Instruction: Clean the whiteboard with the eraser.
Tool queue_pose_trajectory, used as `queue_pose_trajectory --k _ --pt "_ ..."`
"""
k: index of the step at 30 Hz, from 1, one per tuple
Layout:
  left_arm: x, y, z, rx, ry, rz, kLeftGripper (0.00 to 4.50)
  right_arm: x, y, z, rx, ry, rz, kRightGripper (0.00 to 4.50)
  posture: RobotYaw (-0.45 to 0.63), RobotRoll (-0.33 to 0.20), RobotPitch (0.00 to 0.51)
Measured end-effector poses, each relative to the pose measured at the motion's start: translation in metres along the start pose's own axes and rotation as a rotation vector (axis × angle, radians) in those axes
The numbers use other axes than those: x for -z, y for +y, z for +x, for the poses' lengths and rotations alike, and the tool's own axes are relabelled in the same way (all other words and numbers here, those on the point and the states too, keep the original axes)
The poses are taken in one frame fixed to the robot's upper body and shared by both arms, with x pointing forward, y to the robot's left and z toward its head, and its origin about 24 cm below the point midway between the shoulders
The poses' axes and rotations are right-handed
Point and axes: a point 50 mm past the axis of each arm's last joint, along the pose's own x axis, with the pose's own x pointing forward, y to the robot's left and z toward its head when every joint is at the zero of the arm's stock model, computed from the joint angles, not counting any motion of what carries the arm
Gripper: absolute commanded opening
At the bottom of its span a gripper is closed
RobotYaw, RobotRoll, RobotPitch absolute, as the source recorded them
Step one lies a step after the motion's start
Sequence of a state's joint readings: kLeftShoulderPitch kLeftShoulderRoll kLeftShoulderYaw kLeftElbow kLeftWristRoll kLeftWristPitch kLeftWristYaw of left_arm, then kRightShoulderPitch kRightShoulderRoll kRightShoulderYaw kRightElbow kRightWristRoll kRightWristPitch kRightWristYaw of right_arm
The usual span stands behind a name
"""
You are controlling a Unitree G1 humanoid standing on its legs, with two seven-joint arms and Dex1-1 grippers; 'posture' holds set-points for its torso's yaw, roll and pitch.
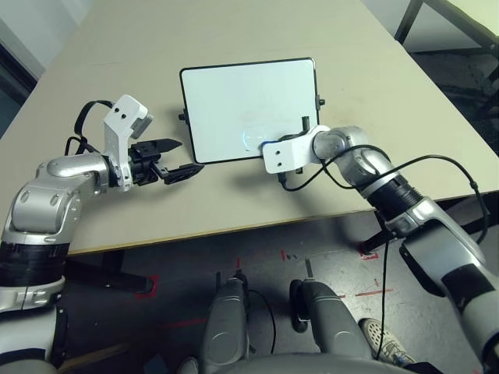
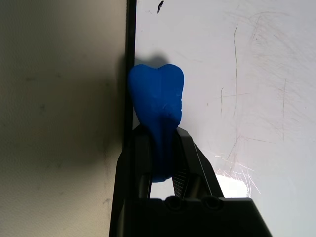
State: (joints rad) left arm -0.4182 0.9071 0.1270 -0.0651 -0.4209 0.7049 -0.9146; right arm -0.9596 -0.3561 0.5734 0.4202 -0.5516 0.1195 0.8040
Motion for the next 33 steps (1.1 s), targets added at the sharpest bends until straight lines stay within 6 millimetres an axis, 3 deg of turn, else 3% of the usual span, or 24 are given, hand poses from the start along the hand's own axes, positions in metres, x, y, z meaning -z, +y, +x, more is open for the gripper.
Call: queue_pose_trajectory --k 23,33 --pt "0.001 -0.011 -0.006 -0.021 0.006 -0.004 4.5 -0.068 -0.004 0.04 -0.023 -0.16 0.01 0.53 0.07 0.0 0.213" --pt "0.001 -0.013 -0.006 -0.024 0.013 -0.009 4.5 -0.094 -0.009 0.046 -0.007 -0.219 -0.012 0.53 0.06 0.0 0.211"
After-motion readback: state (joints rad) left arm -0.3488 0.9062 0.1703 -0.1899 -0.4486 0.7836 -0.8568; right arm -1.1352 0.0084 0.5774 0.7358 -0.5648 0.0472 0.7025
